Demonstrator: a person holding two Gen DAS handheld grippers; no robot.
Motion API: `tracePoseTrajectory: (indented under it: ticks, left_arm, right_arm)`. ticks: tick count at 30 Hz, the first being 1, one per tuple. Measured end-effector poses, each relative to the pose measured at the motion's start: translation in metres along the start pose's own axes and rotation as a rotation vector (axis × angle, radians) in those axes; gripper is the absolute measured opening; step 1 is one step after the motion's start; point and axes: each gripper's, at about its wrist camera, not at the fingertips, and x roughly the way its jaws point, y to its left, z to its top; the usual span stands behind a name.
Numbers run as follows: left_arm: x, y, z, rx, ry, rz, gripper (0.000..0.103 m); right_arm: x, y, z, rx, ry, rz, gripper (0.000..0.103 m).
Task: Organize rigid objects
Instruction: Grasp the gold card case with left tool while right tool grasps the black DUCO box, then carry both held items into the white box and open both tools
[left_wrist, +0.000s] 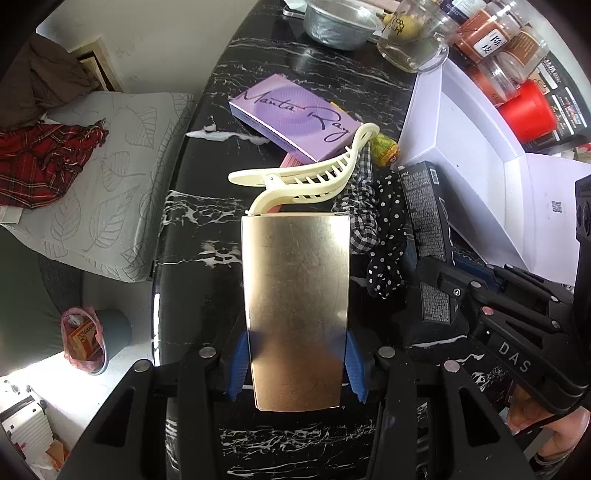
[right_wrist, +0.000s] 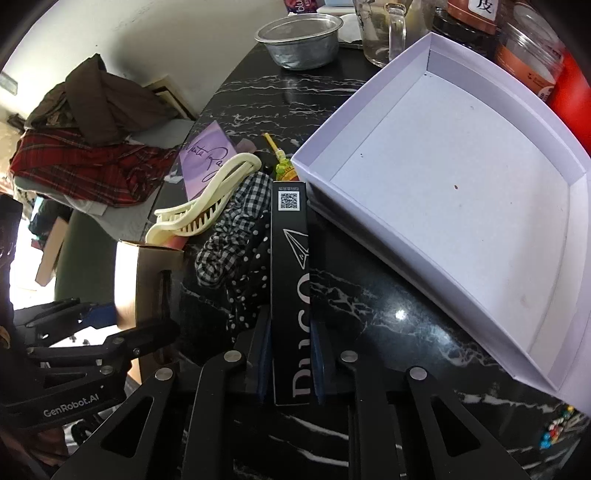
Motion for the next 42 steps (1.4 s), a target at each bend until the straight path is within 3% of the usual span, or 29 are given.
tracePoseTrajectory:
  ticks: [23,42]
  left_arm:
    - [-0.067,-0.035,0.011,0.167,-0.155,-0.019,0.044]
    - [-0.081,-0.089,0.061,0.283,-0.232,-0.04,0.044]
  right_arm:
    - [-0.065,0.018,-0.035,0.036,-0.069,-0.043,0.018]
    - [-0.105,-0.012,-0.014,0.089,-0.119,-0.122,0.018]
